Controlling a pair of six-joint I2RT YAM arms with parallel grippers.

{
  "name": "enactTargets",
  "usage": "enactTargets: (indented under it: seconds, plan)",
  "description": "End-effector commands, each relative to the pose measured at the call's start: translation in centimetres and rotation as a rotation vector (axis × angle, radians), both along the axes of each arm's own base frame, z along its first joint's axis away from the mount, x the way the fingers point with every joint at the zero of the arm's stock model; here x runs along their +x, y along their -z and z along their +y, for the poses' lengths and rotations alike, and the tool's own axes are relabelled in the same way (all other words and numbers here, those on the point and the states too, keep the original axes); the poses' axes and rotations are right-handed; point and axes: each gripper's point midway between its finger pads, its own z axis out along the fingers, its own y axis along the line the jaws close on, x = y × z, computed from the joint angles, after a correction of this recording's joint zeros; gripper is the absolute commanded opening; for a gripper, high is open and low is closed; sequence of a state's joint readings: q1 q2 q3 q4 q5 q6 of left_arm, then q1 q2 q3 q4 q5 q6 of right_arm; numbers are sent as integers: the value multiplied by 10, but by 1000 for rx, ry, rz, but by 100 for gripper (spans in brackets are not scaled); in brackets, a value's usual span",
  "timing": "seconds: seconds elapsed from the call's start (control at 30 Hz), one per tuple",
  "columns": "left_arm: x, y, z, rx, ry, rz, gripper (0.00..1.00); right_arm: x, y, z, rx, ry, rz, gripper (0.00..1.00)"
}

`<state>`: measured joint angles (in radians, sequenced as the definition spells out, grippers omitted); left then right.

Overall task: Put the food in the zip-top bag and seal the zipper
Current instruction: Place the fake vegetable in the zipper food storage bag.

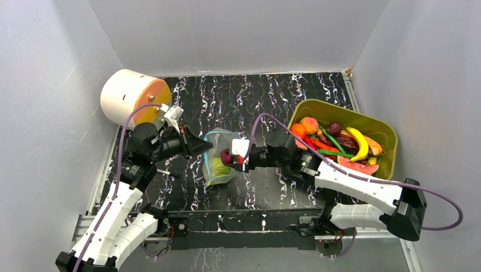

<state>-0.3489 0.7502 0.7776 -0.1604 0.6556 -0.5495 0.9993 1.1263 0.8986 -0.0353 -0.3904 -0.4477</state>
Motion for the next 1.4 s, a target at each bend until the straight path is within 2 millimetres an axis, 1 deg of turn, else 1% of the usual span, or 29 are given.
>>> enactTargets:
  seconds: [0.0, 0.13, 0.3, 0.4, 0.5, 0.7, 0.8, 0.93, 1.0, 1.03, 1.17, 1.27, 1.37]
  plan:
    - [-15, -27, -6, -38, 87, -71, 0, 11, 1, 2, -63, -10, -168, 18]
    - [-17, -23, -6, -31, 105, -59, 0, 12, 10, 4, -83, -10, -188, 19]
    - [-19, -21, -8, -34, 122, -55, 0, 16, 8, 9, -84, -7, -213, 19]
    - [-19, -17, -9, -27, 139, -47, 0, 13, 6, 14, -64, -33, -225, 20]
    - [-17, -13, -11, -27, 144, -37, 0, 10, 12, 18, -64, -70, -235, 23]
    - [-17, -14, -12, -29, 157, -36, 0, 15, 27, 25, -99, -87, -265, 25]
    - [-17, -14, -12, -24, 153, -39, 0, 19, 33, 25, -121, -72, -271, 30]
    - [-16, -10, -11, -16, 142, -30, 0, 23, 39, 21, -137, -46, -269, 42]
    - [-14, -8, -9, -6, 132, -30, 0, 23, 41, 18, -144, -38, -266, 46]
    - [-14, -7, -9, -2, 129, -29, 0, 23, 41, 18, -148, -35, -259, 50]
    - [-12, -4, -8, 11, 119, -33, 0, 16, 29, 15, -111, -39, -230, 59]
    - [-10, -1, -6, 23, 109, -40, 0, 12, 15, 11, -72, -22, -199, 60]
    - [-5, 3, -3, 45, 84, -55, 0, 8, 6, 7, -42, 11, -115, 60]
